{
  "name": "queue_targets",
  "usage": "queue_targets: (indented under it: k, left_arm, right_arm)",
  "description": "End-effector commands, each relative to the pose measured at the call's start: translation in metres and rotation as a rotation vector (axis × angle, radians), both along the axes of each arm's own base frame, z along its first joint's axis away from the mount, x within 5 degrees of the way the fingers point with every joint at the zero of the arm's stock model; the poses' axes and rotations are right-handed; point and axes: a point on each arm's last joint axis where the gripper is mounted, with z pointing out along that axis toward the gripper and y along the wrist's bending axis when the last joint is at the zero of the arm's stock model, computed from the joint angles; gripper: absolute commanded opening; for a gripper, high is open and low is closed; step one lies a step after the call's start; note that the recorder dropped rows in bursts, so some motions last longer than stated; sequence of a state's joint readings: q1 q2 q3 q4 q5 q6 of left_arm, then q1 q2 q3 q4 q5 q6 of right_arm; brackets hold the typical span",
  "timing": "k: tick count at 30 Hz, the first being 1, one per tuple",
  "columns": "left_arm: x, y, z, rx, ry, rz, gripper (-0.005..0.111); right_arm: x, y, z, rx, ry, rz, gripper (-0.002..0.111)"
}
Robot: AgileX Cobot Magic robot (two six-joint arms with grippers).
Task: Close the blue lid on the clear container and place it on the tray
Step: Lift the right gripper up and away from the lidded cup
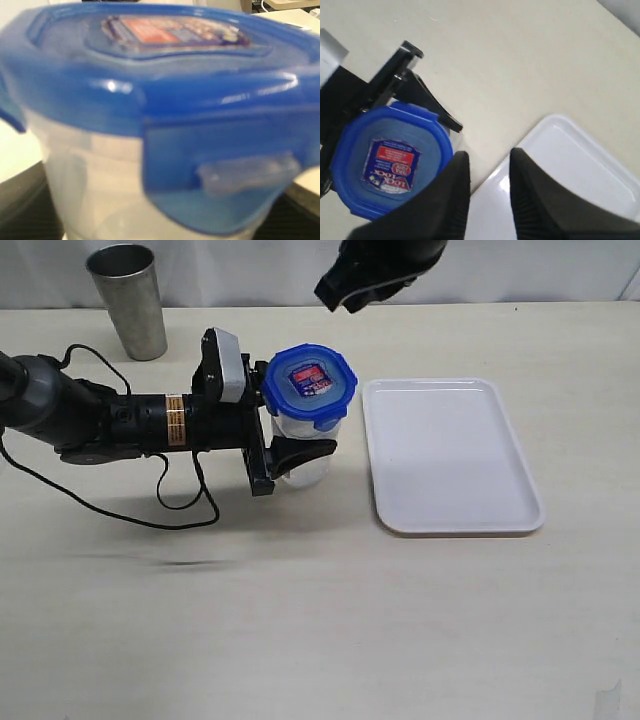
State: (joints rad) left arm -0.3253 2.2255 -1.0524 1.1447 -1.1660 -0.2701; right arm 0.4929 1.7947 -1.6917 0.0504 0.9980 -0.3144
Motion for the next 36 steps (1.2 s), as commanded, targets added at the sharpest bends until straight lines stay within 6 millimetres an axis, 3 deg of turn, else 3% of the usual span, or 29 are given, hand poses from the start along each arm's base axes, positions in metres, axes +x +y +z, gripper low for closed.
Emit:
queue_targets:
  k: [1,3,8,18,24,28,30,33,34,36]
  left_arm:
    - [0.002,-0.001,0.01,-0.071,-0.012,0.007,0.0]
    - [0.002,-0.001,0.01,-0.071,-0.012,0.007,0.0]
    - [0.002,-0.002,0.01,-0.069,-0.012,0.002,0.0]
    - [0.002,-0.002,0.01,-0.07,-0.012,0.003,0.0]
    - [0.002,-0.002,0.01,-0.07,-0.01,0.004,0.0]
    - [0.002,-0.002,0.01,-0.074,0.004,0.006,0.0]
    - [0.003,-0.002,0.011,-0.085,0.03,0.019,0.0]
    - [0.007,-0.001,0.013,-0.127,0.104,0.071,0.0]
    - [0.007,-0.001,0.014,-0.131,0.112,0.077,0.0]
    - [0.009,0.0,0.015,-0.149,0.134,0.098,0.0]
  right_arm:
    - [0.004,-0.02,-0.023,0.035,0.082,-0.077,0.014]
    - [0.003,-0.022,-0.038,0.019,0.096,-0.064,0.004]
    - [0.0,-0.021,-0.063,0.035,0.097,-0.068,0.004]
    - [-0.009,-0.001,-0.059,0.241,0.167,0.052,0.004]
    - [-0.009,-0.003,-0.058,0.207,0.149,0.064,0.004]
    - [-0.015,-0.009,-0.039,0.194,0.082,0.073,0.004]
    - [-0.026,-0.016,-0.009,0.222,-0.012,0.054,0.004]
    - [-0.059,-0.032,0.026,0.328,-0.206,0.001,0.004]
    - [-0.066,-0.036,0.029,0.342,-0.254,-0.01,0.004]
    - [-0.098,-0.059,0.035,0.432,-0.438,-0.095,0.004]
